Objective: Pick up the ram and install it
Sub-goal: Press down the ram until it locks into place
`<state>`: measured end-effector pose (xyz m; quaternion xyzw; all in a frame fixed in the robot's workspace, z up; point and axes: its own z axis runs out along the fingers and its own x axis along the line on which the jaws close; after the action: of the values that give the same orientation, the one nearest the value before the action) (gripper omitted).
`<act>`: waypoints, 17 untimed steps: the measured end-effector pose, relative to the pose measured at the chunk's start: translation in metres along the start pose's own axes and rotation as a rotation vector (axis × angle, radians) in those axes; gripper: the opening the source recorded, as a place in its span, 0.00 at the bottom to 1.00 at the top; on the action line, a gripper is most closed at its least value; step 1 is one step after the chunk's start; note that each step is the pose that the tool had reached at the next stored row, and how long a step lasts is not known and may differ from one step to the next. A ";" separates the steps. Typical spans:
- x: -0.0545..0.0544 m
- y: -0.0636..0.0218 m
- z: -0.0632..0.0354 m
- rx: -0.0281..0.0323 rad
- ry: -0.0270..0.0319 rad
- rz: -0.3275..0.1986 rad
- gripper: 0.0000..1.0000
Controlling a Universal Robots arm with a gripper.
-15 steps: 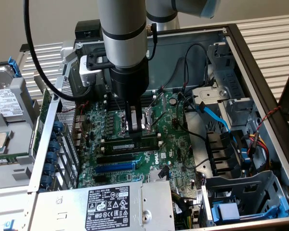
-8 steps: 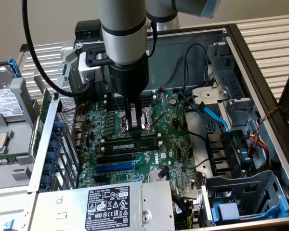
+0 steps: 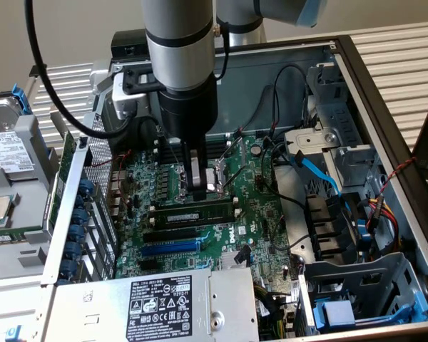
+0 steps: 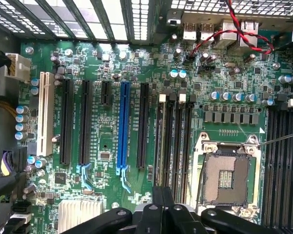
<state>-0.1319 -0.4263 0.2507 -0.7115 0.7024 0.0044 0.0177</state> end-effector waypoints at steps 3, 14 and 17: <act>0.001 0.0003 0.0000 0.0009 -0.0005 0.000 0.11; 0.001 0.0003 0.0023 -0.0218 -0.0009 0.022 0.11; 0.002 0.0003 0.0050 -0.0369 -0.0007 0.033 0.11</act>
<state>-0.1321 -0.4277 0.2457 -0.7001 0.7138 0.0179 0.0047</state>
